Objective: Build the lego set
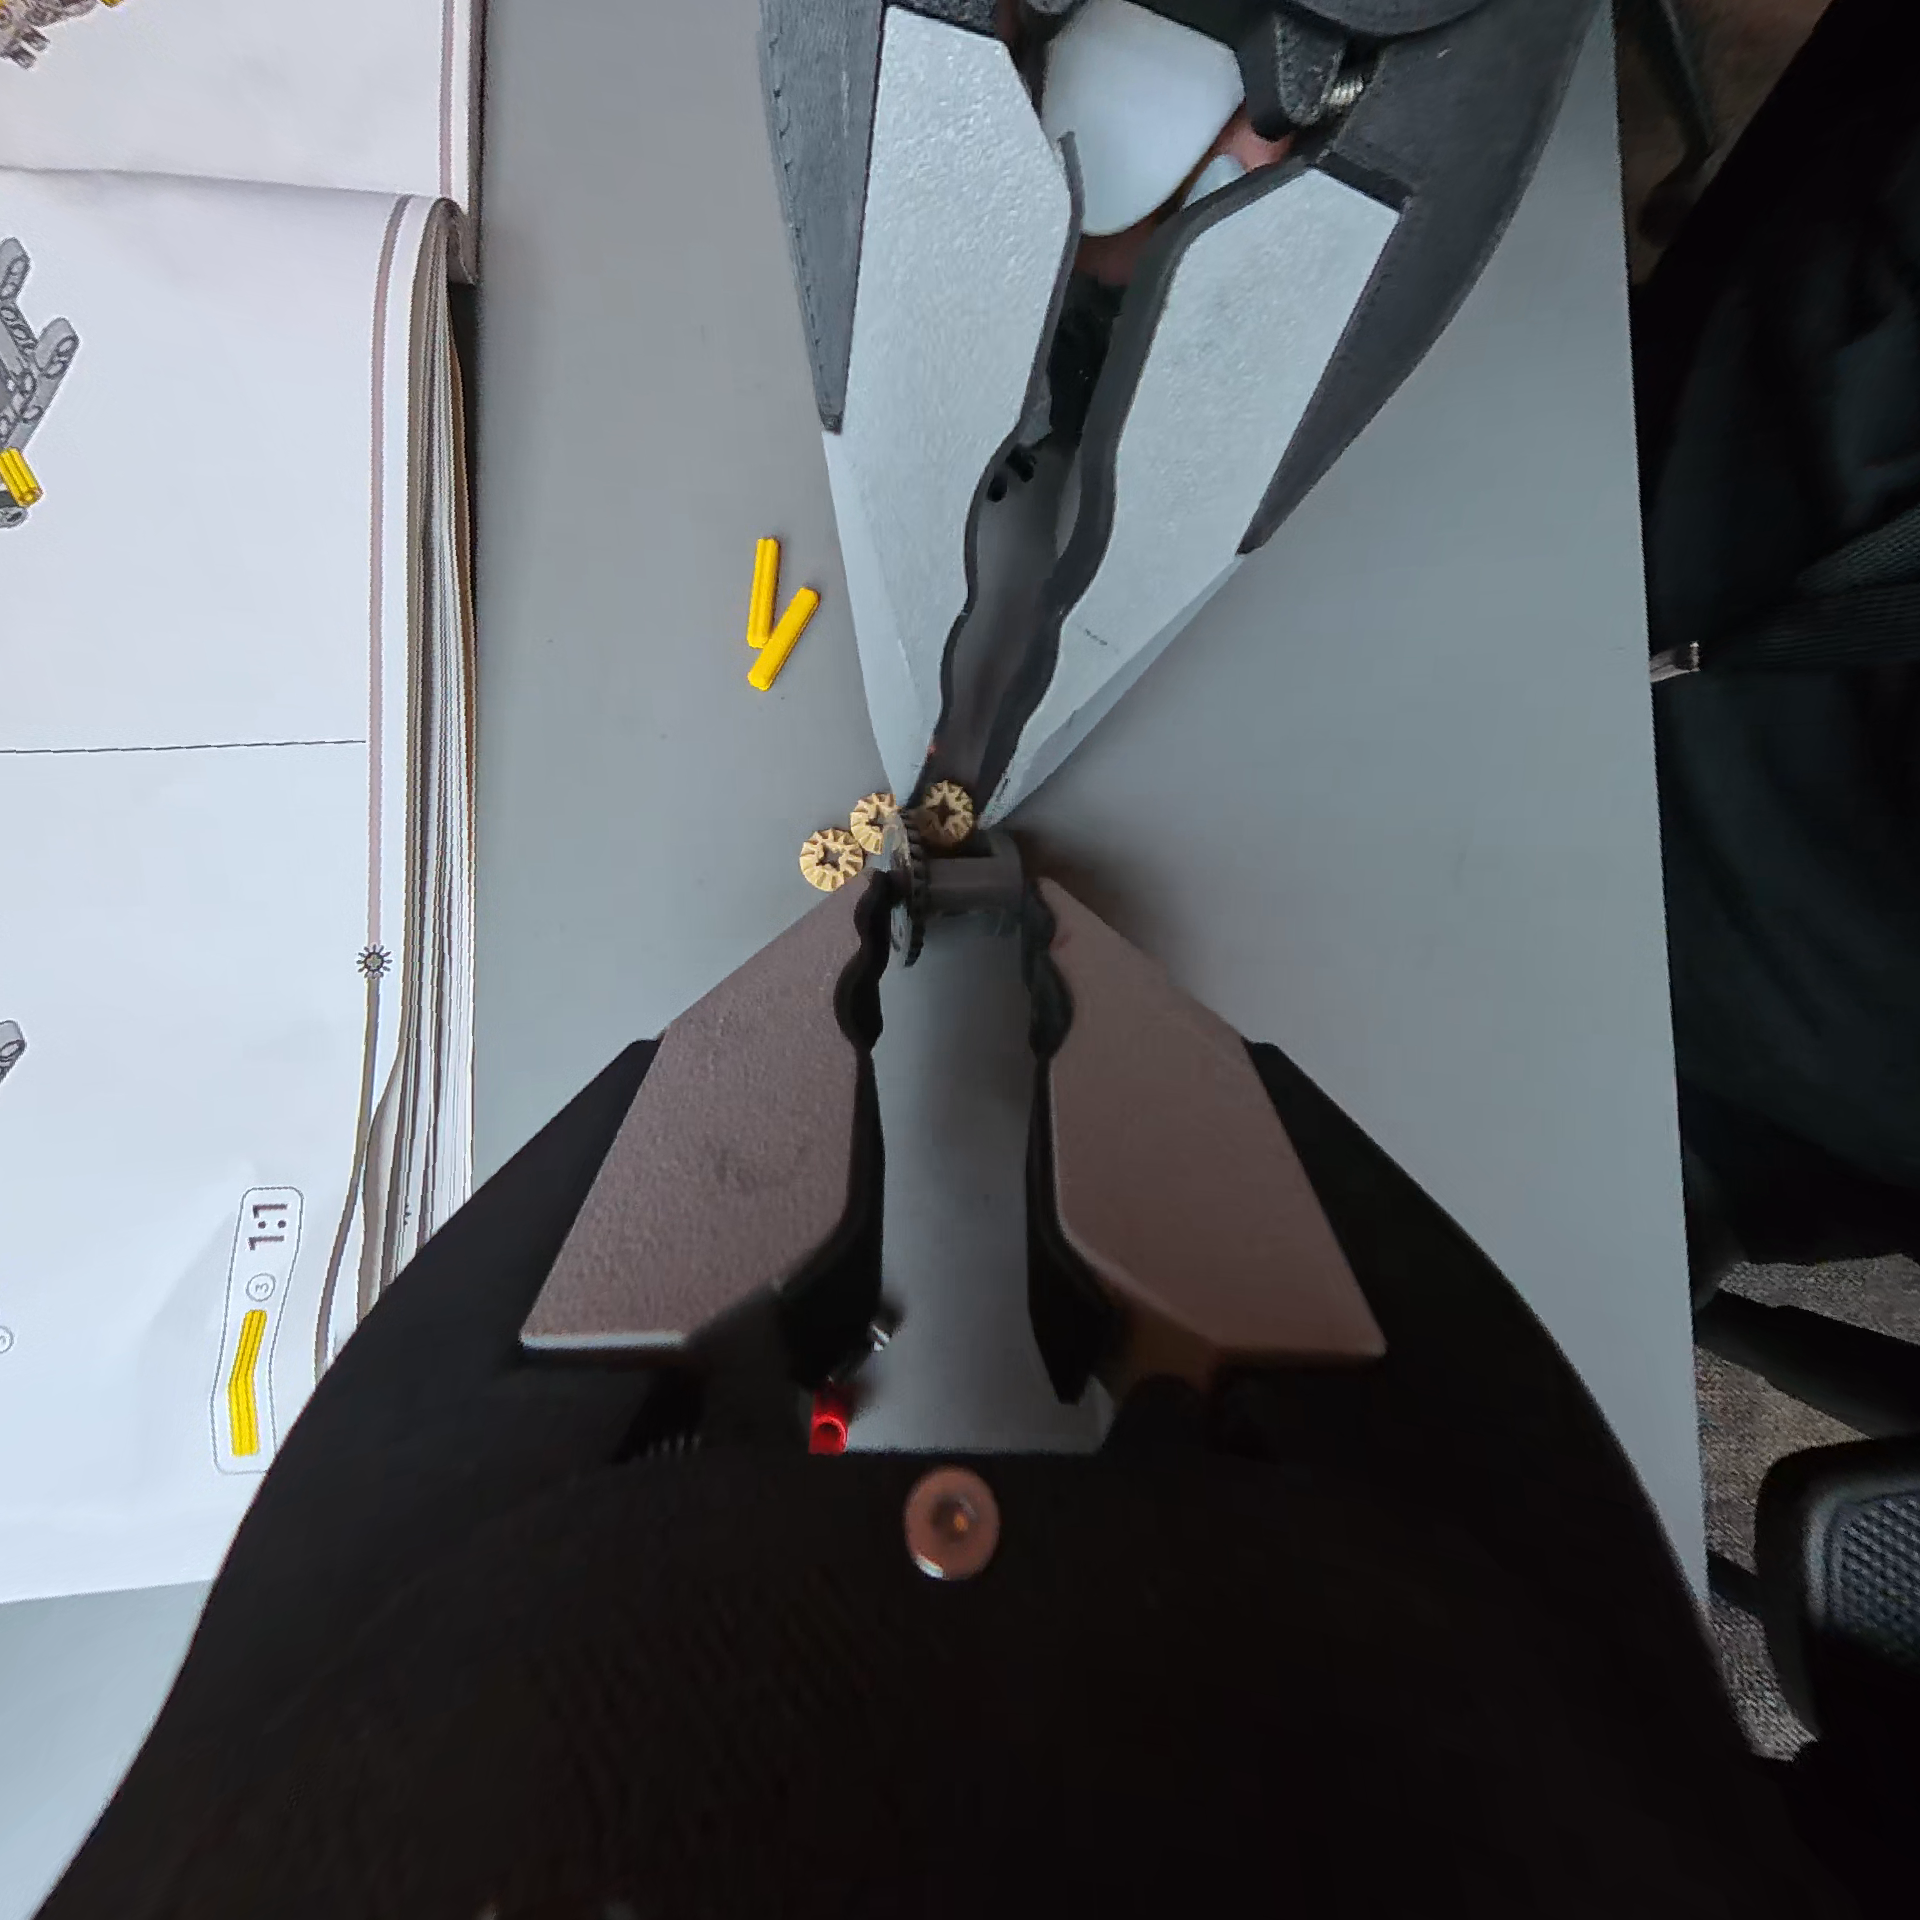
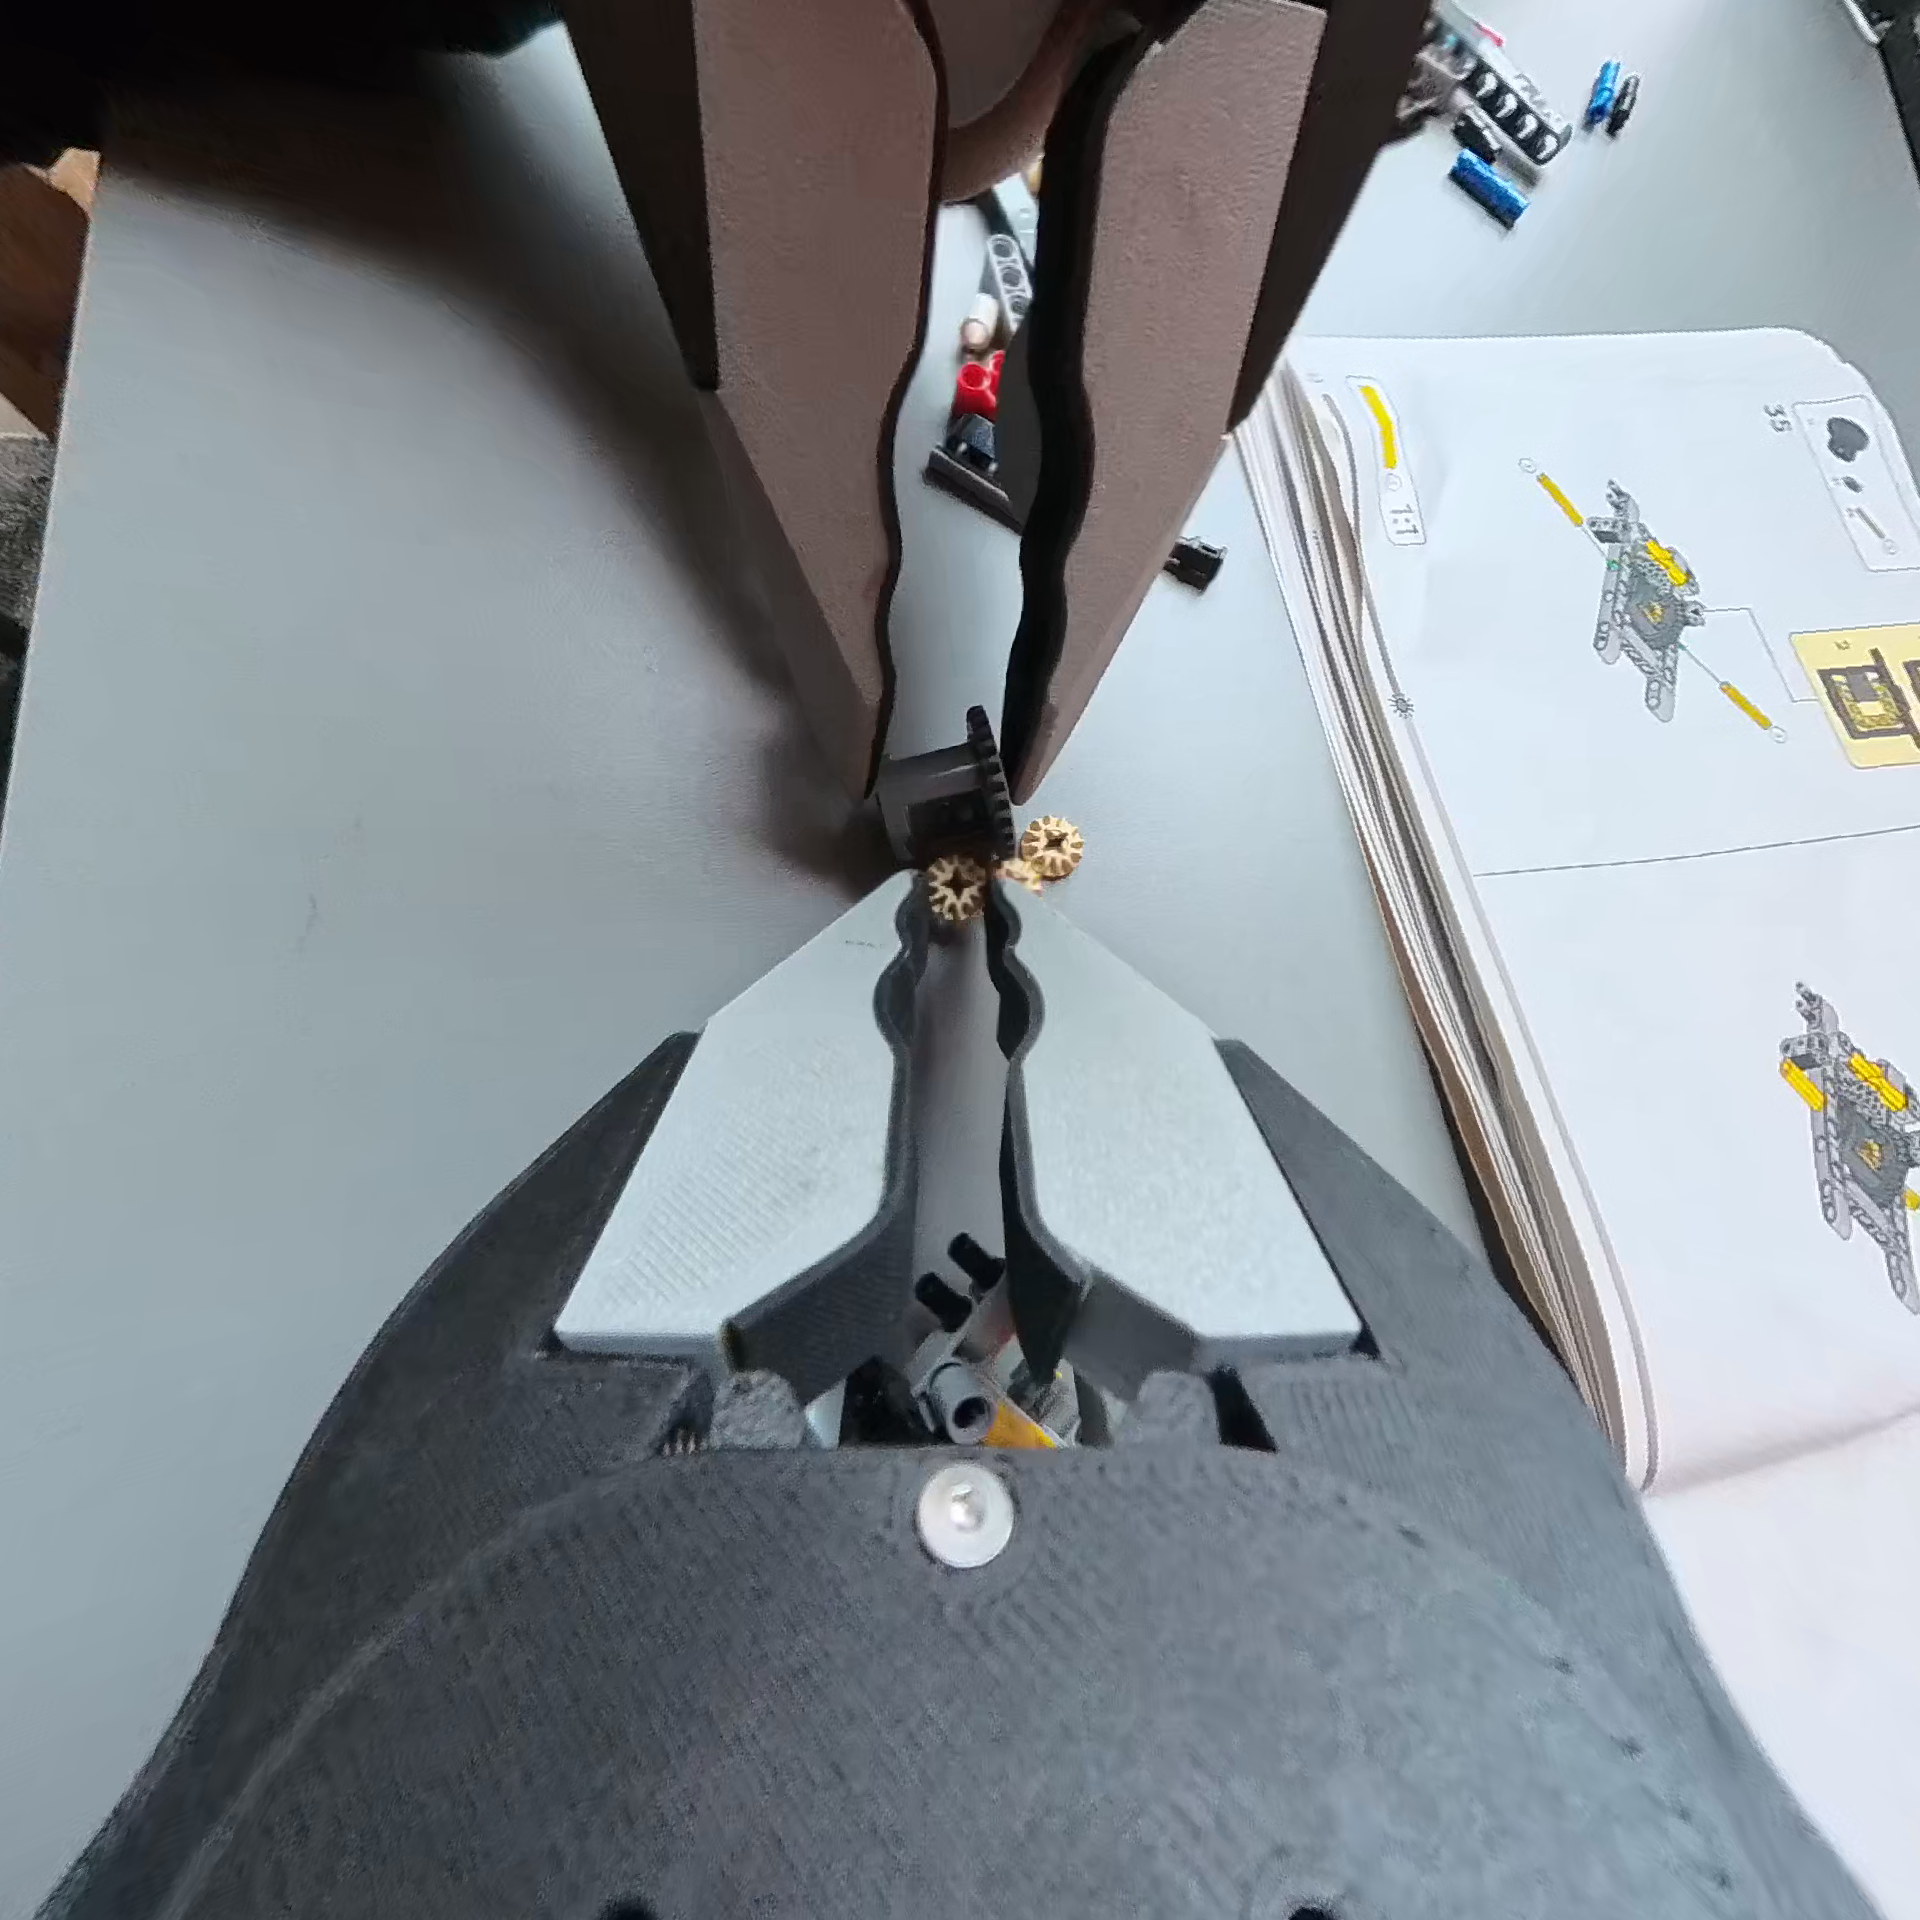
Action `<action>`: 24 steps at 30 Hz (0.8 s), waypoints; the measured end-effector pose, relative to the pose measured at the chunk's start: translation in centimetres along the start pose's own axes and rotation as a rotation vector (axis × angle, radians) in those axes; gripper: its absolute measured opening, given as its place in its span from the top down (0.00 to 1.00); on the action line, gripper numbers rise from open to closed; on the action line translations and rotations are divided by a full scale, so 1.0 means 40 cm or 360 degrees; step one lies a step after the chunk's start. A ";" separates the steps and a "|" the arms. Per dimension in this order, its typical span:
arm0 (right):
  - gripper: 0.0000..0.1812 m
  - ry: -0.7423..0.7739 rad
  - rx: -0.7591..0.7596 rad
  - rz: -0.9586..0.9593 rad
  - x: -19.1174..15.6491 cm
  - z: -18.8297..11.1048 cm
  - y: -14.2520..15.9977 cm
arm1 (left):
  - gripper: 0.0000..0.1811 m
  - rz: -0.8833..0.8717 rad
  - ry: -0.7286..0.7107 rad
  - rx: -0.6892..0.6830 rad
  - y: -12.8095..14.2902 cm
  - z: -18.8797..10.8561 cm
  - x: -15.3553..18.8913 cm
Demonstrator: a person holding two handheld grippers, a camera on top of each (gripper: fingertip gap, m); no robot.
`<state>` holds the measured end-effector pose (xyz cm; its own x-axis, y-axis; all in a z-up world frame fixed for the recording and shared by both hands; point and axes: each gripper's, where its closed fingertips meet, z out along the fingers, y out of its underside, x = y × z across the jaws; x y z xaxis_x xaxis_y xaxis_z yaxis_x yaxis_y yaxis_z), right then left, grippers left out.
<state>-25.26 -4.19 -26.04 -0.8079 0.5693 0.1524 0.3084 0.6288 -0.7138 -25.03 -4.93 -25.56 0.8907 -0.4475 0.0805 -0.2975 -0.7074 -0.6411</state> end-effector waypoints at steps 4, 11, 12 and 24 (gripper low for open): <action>0.96 -0.0033 0.0047 0.0088 -0.002 -0.006 -0.010 | 0.88 -0.0032 0.0016 0.0035 -0.003 0.001 -0.002; 0.96 -0.0041 0.0091 0.0197 0.003 -0.005 -0.022 | 0.88 -0.0067 0.0060 0.0105 -0.002 -0.002 -0.003; 0.96 -0.0043 0.0094 0.0206 0.003 -0.005 -0.022 | 0.88 -0.0074 0.0069 0.0117 -0.002 -0.003 -0.003; 0.96 -0.0283 0.0165 0.0467 -0.011 -0.001 -0.037 | 0.88 0.0049 0.0067 0.0233 0.003 -0.005 0.000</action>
<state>-25.33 -5.37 -25.01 -0.7701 0.6108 -0.1840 0.4949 0.3900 -0.7765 -25.13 -5.11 -25.51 0.8658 -0.4923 0.0890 -0.2682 -0.6069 -0.7482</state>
